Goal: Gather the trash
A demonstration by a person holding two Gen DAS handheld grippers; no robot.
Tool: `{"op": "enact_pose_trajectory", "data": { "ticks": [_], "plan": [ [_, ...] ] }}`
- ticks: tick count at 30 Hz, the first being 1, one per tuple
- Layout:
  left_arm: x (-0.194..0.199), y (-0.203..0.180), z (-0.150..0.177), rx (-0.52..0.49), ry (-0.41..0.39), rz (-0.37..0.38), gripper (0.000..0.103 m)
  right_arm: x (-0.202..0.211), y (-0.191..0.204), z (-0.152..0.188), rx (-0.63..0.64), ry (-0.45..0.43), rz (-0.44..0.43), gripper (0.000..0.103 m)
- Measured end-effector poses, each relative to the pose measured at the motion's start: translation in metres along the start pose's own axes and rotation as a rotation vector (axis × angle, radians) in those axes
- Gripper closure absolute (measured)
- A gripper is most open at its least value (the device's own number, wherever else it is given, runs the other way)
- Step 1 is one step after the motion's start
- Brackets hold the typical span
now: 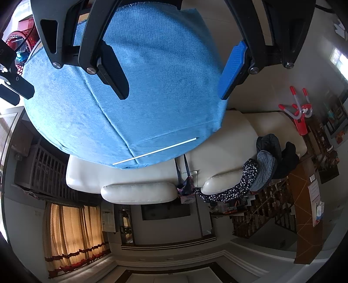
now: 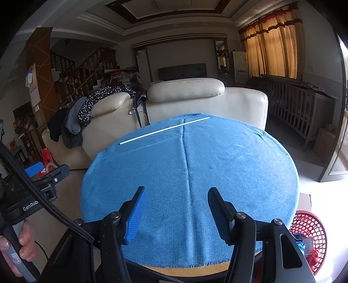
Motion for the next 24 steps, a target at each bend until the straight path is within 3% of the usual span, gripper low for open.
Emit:
{"op": "enact_pose_trajectory", "data": {
  "ticks": [24],
  "plan": [
    [0.0042, -0.0014, -0.0003, -0.001, -0.003, 0.006, 0.019, 0.0028, -0.0030, -0.0012, -0.003, -0.002, -0.005, 0.041]
  ]
}}
Point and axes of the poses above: each gripper's, at about its wrist camera, not at the fingertips, and x roughly against the way its jaws point, y to its left, z to its underside, the point moved 9 cm from there along -x, roughly the way its jaws point, and after that the axes turned 1 degree about -z, right-handed, at the moved point
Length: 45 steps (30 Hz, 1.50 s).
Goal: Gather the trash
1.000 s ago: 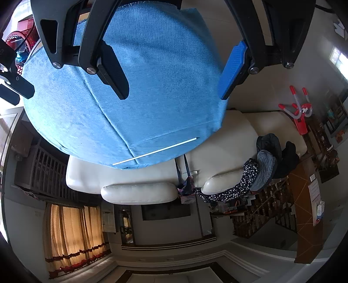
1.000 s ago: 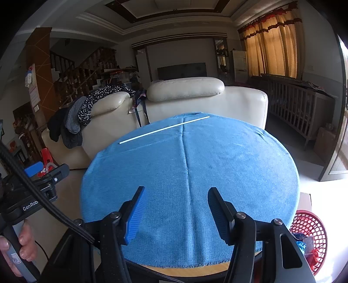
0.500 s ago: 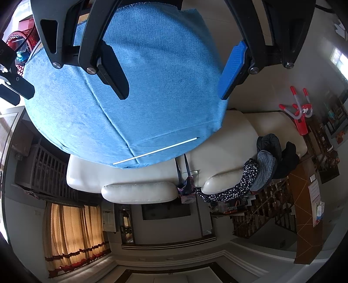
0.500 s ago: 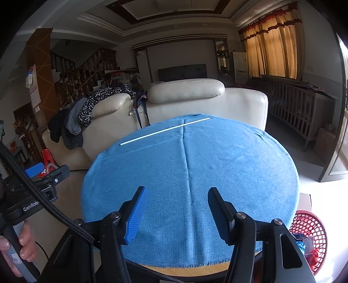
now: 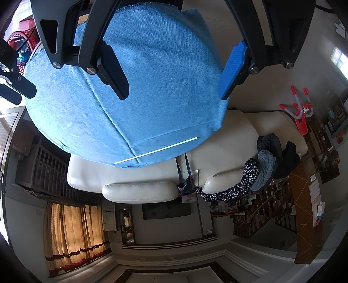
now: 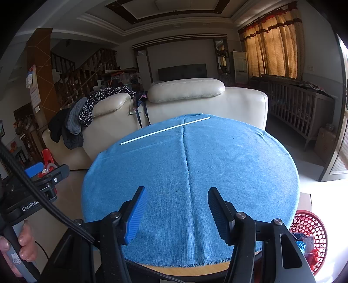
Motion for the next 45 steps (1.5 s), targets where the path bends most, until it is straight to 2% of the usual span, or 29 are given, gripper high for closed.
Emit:
{"op": "enact_pose_trajectory", "data": {
  "ticks": [45],
  "plan": [
    [0.0065, 0.0012, -0.0062, 0.003, -0.010, 0.001, 0.019, -0.0002, 0.0027, -0.0012, 0.004, -0.002, 0.001, 0.041]
  ]
}}
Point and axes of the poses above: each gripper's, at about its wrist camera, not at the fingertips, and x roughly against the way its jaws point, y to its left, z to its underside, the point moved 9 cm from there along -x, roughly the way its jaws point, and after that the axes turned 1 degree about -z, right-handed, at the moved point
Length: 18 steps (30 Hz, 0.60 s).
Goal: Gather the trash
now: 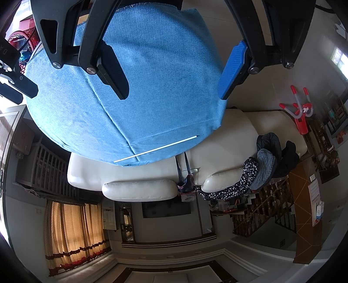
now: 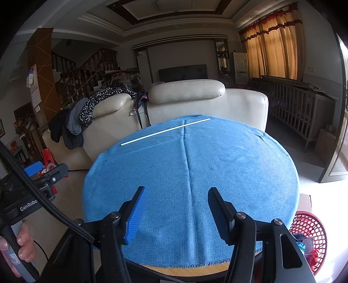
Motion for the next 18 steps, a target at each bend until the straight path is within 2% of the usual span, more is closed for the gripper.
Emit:
{"op": "enact_pose_trajectory", "data": {
  "ticks": [18],
  "plan": [
    [0.0008, 0.0021, 0.0052, 0.007, -0.002, -0.004, 0.019, 0.0002, 0.0003, 0.0010, 0.004, 0.001, 0.002, 0.041]
  ]
}}
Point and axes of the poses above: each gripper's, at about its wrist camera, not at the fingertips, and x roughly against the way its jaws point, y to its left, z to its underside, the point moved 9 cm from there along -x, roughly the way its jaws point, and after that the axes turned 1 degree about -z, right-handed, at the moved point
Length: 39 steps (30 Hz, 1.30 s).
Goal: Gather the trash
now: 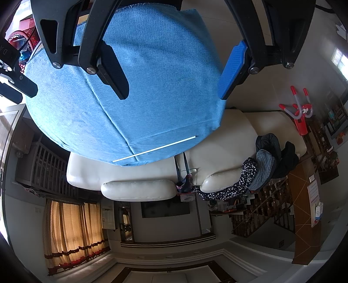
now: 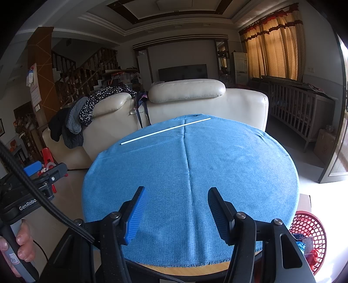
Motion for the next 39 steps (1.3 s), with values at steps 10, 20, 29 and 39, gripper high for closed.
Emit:
{"op": "enact_pose_trajectory", "data": {
  "ticks": [10, 20, 29, 39],
  "plan": [
    [0.001, 0.003, 0.002, 0.007, -0.001, -0.003, 0.019, 0.000, 0.000, 0.000, 0.003, -0.002, 0.002, 0.041],
    [0.001, 0.004, 0.002, 0.011, -0.002, -0.004, 0.019, -0.001, 0.001, 0.000, 0.009, -0.001, 0.003, 0.041],
    [0.002, 0.010, 0.004, 0.023, -0.005, -0.005, 0.019, -0.001, 0.008, -0.002, 0.025, -0.003, 0.006, 0.041],
    [0.000, 0.018, 0.006, 0.038, -0.001, -0.002, 0.019, -0.005, 0.021, -0.007, 0.049, -0.005, 0.010, 0.041]
  ]
}}
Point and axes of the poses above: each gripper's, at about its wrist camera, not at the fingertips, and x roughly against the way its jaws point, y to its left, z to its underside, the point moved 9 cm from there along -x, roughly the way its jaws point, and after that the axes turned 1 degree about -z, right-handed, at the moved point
